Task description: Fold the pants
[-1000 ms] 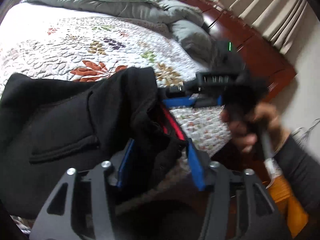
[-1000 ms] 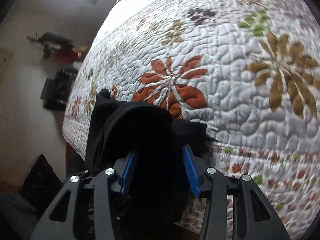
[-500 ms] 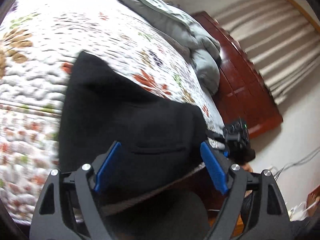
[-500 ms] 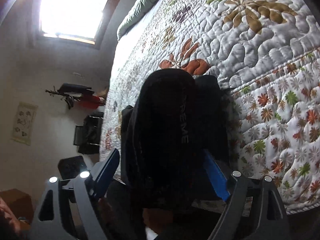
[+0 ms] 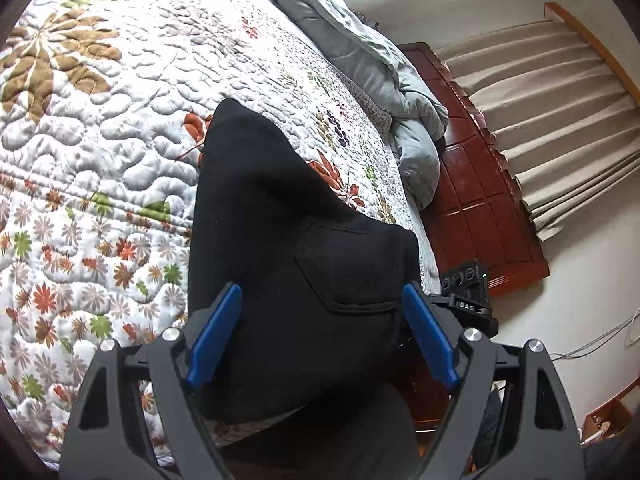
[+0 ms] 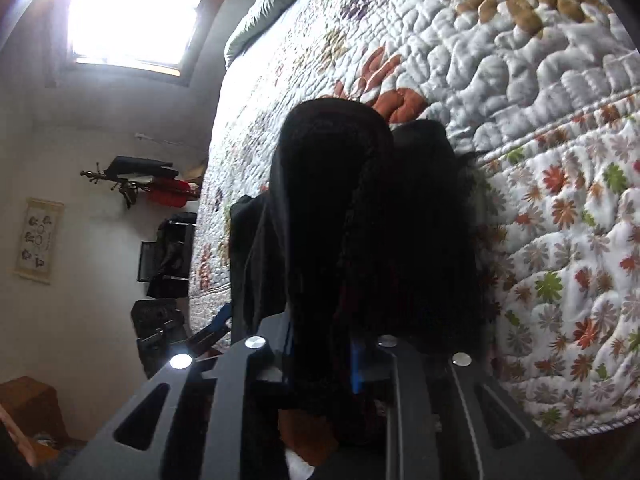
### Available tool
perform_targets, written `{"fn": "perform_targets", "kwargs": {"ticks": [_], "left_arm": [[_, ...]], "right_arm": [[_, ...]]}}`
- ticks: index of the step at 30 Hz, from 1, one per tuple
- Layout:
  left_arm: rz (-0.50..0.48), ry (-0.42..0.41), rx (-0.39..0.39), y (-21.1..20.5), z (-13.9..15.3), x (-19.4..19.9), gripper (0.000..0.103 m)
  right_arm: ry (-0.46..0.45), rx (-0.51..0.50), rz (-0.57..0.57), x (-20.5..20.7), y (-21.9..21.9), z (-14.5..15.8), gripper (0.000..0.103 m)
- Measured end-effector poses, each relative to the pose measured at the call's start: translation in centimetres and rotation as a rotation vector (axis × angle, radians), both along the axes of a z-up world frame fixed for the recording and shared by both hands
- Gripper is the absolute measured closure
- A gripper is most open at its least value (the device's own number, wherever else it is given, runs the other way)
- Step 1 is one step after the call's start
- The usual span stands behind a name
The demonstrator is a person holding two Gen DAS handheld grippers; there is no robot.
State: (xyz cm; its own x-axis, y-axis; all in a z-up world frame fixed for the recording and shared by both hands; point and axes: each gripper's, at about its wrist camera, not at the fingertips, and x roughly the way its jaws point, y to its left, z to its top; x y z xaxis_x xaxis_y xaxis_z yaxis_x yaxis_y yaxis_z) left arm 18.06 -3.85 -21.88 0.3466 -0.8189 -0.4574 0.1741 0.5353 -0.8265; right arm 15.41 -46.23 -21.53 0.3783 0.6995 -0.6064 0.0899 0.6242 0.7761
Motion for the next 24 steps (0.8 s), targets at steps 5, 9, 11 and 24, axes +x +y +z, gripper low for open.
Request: {"fn": "perform_targets", "kwargs": {"ticks": [5,9,11,24], "left_arm": [[0.0,-0.006,-0.004,-0.3,0.3,-0.2,0.021],[-0.022,-0.023,-0.003,-1.4,0.5,-0.6,0.021],[-0.028,-0.022,0.01,-1.9,0.3,-0.7,0.021],[-0.059,-0.123,-0.019,-1.4,4.2,1.3,0.014]], "right_arm": [[-0.102,-0.131,0.049,0.6,1.6,6.0,0.087],[-0.14,-0.205,0.002,-0.7,-0.4,7.5,0.087],[-0.037,-0.212,-0.051,-0.8,-2.0,3.5,0.087],[-0.052,-0.155,-0.145,-1.4,-4.2,3.2,0.057]]}}
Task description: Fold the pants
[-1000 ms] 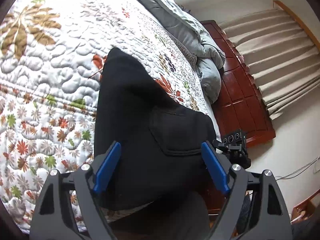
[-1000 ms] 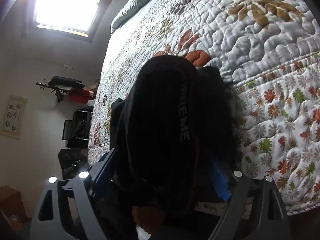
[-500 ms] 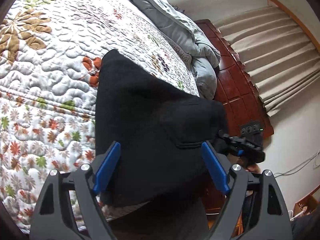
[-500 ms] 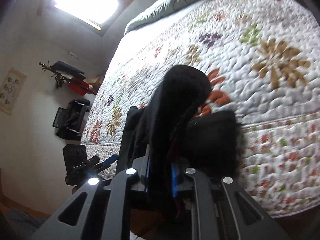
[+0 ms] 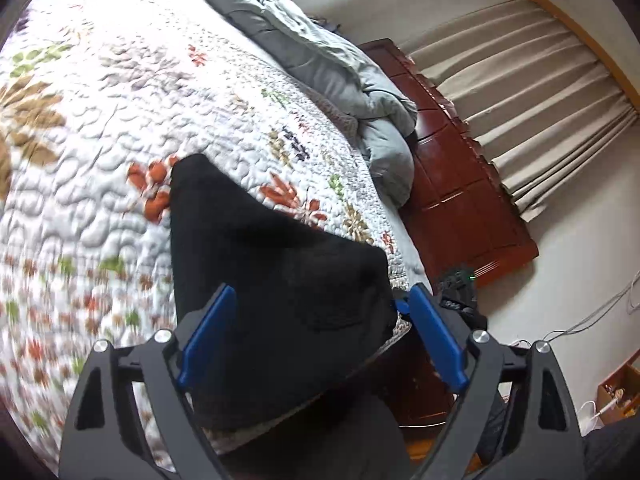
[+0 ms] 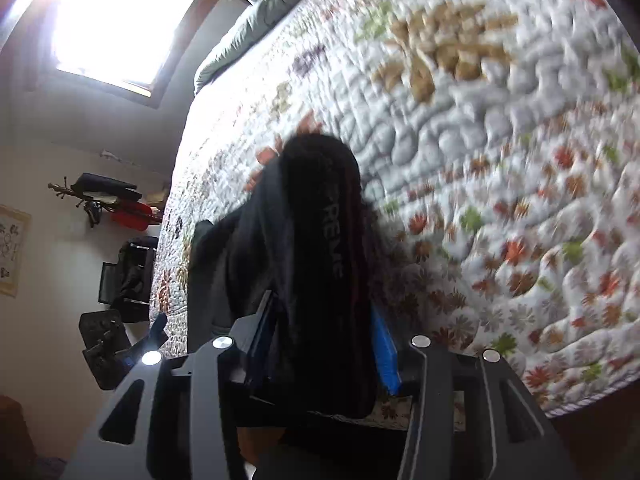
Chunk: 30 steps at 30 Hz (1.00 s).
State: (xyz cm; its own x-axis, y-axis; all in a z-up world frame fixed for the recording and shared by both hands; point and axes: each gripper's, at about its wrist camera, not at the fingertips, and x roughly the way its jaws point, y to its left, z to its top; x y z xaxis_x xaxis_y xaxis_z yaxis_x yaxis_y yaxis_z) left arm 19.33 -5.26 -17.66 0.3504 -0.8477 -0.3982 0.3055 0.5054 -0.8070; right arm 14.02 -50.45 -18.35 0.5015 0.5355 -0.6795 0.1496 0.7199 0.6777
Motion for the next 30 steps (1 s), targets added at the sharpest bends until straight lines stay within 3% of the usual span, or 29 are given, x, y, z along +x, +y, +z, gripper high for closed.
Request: {"fn": "perform_targets", "kwargs": {"ticks": [5,8,11,13,15,18,21,23,25,27,30], "left_arm": [[-0.05,0.044,-0.058,-0.5,0.1,4.7,0.013],[-0.065,0.106,-0.077,-1.2,-1.2,7.4,0.014],[-0.071,0.166,-0.047,-2.0,-3.5,9.7,0.015],[-0.078,0.192,-0.024,-2.4,-5.1,10.6,0.019],[-0.084,0.197,-0.037,-2.4,-6.2,10.9,0.02],[-0.085,0.208,-0.085,-1.9,-7.6,11.0,0.021],[-0.066,0.249,-0.137,-1.1,-8.3,11.0,0.025],[-0.032,0.234,-0.122,-0.2,-7.0,10.3,0.023],[-0.023,0.163,-0.096,0.6,-4.8,8.7,0.021],[-0.047,0.1,-0.093,1.2,-2.5,6.5,0.02],[-0.1,0.042,-0.102,1.8,-0.6,3.1,0.017]], "right_arm": [[-0.137,-0.014,0.046,3.0,2.0,4.9,0.057],[-0.134,0.071,0.1,5.9,4.1,4.3,0.057],[-0.068,0.122,0.148,8.4,4.3,1.3,0.059],[-0.039,0.137,0.149,8.6,3.1,-0.9,0.069],[-0.01,0.139,0.136,8.1,0.9,-2.8,0.103],[0.007,0.207,0.103,7.1,-1.1,-5.7,0.103],[-0.007,0.251,0.083,6.4,-1.8,-6.4,0.103],[-0.02,0.236,0.081,6.0,-1.7,-5.5,0.103],[-0.04,0.233,0.063,4.8,-1.8,-4.1,0.099],[-0.069,0.213,0.062,3.4,-1.6,-2.4,0.09],[-0.111,0.178,0.099,1.1,0.1,0.3,0.088]]}}
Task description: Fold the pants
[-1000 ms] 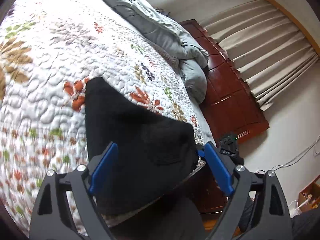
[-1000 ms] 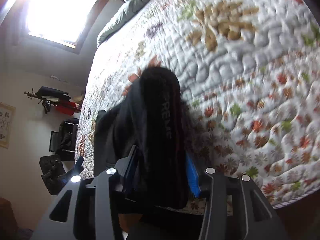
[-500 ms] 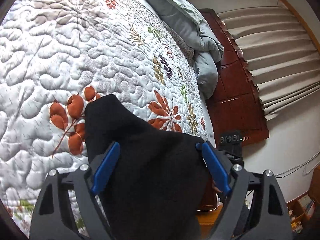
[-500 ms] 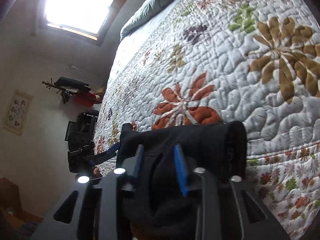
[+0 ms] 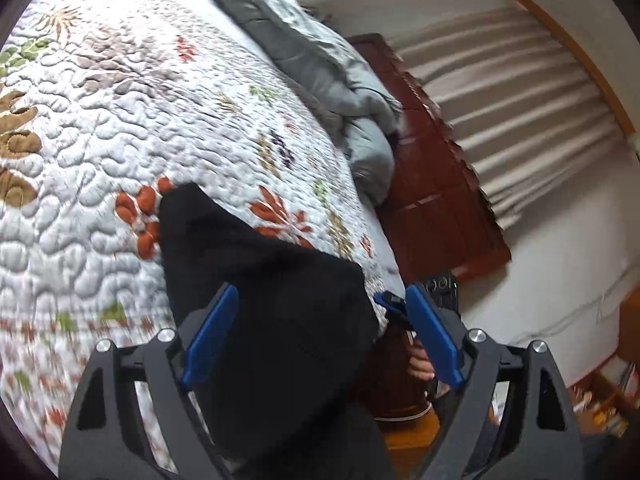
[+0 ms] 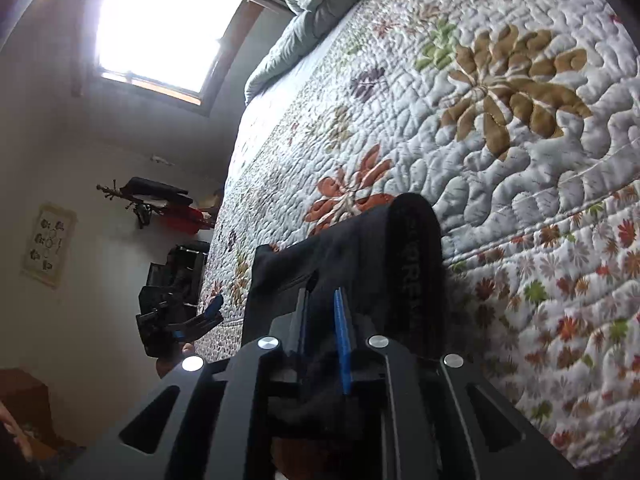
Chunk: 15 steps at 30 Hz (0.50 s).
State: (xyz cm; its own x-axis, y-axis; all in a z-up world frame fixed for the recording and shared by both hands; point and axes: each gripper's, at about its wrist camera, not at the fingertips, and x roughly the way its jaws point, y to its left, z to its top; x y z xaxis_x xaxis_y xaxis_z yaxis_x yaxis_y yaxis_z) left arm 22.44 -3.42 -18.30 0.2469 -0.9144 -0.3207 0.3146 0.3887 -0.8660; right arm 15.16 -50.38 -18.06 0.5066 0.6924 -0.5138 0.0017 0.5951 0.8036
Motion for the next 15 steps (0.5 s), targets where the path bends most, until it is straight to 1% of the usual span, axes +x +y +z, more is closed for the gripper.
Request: {"fn": "perform_targets", "kwargs": {"ticks": [3,5,7,8,9,10,11,13,15], "left_arm": [[-0.058,-0.001,-0.003,-0.4,-0.4,-2.9,0.017],[-0.089,0.009,0.013,-1.2,-1.4,-4.0,0.017],[-0.109,0.041,0.026,-1.9,-2.9,-4.5,0.017],[-0.11,0.062,0.04,-2.1,-3.7,-4.6,0.019],[-0.105,0.079,0.045,-2.2,-4.6,-4.7,0.02],[-0.105,0.09,0.038,-2.1,-5.3,-4.8,0.02],[-0.101,0.099,0.028,-2.0,-5.8,-4.8,0.021],[-0.098,0.122,-0.003,-1.7,-6.6,-4.8,0.023],[-0.1,0.138,-0.014,-1.6,-7.0,-4.6,0.025]], "right_arm": [[-0.012,-0.038,0.054,-1.7,2.6,0.8,0.087],[0.005,-0.053,0.09,-2.3,4.4,-0.1,0.087],[0.051,-0.099,0.105,-2.7,5.5,-1.9,0.087],[0.065,-0.113,0.102,-2.8,5.4,-2.7,0.091],[0.08,-0.122,0.094,-2.9,5.1,-3.5,0.1],[0.091,-0.121,0.083,-2.9,4.7,-4.1,0.103],[0.098,-0.094,0.076,-3.1,4.1,-4.8,0.103],[0.097,-0.088,0.076,-3.3,3.6,-5.5,0.103],[0.093,-0.07,0.064,-3.7,3.0,-5.7,0.103]]}}
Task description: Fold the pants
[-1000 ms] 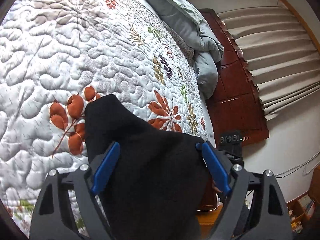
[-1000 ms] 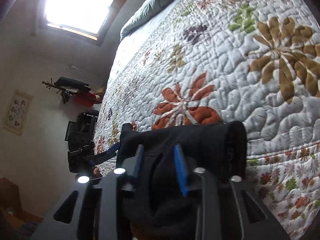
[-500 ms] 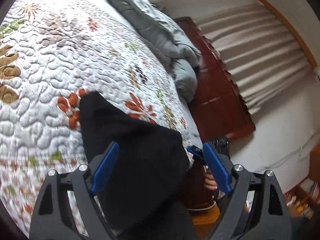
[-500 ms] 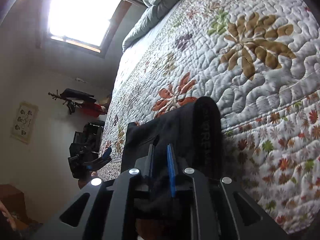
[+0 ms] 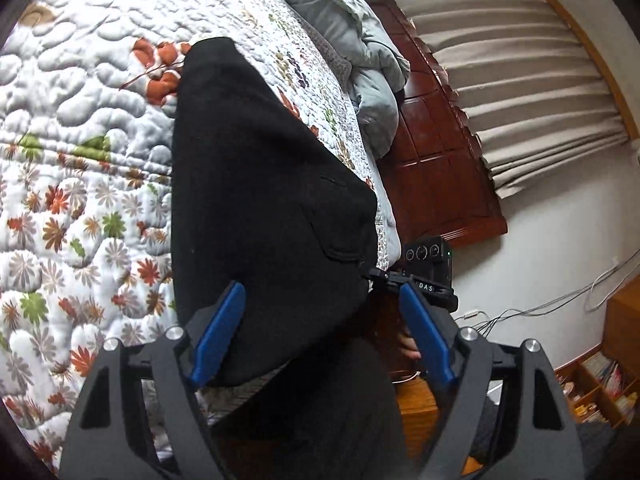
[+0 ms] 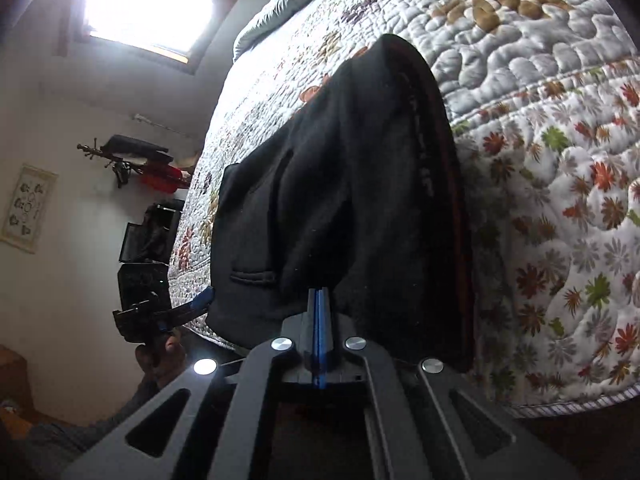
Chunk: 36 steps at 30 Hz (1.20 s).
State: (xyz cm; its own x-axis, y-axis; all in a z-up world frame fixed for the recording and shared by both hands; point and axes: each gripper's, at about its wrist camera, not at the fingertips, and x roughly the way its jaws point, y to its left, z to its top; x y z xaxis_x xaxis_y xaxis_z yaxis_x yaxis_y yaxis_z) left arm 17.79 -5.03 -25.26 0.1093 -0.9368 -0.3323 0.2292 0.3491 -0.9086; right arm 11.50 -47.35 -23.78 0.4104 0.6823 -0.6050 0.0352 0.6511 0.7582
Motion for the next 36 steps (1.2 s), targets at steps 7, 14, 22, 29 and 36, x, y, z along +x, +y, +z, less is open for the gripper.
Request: {"fn": "perform_targets", "kwargs": {"ticks": [7,14,22,29,36], "left_arm": [[0.003,0.031,-0.021,1.2,0.5,0.3,0.025],[0.099,-0.026,0.061,5.4,3.3,3.1,0.011],[0.037,0.143,0.087,5.0,-0.2,6.5,0.011],[-0.022,0.211,0.074,3.0,-1.6,8.0,0.007],[-0.114,0.224,0.118,-0.5,-2.1,8.7,0.006]], "right_arm": [[0.007,0.092,-0.128,-1.5,-4.1,-0.7,0.103],[0.017,-0.09,-0.142,-1.2,-5.9,3.4,0.024],[0.098,-0.002,-0.059,2.8,-5.7,2.0,0.017],[0.161,0.009,0.026,5.5,-2.8,0.5,0.016],[0.169,0.023,0.08,6.7,-0.6,-0.4,0.009]]}}
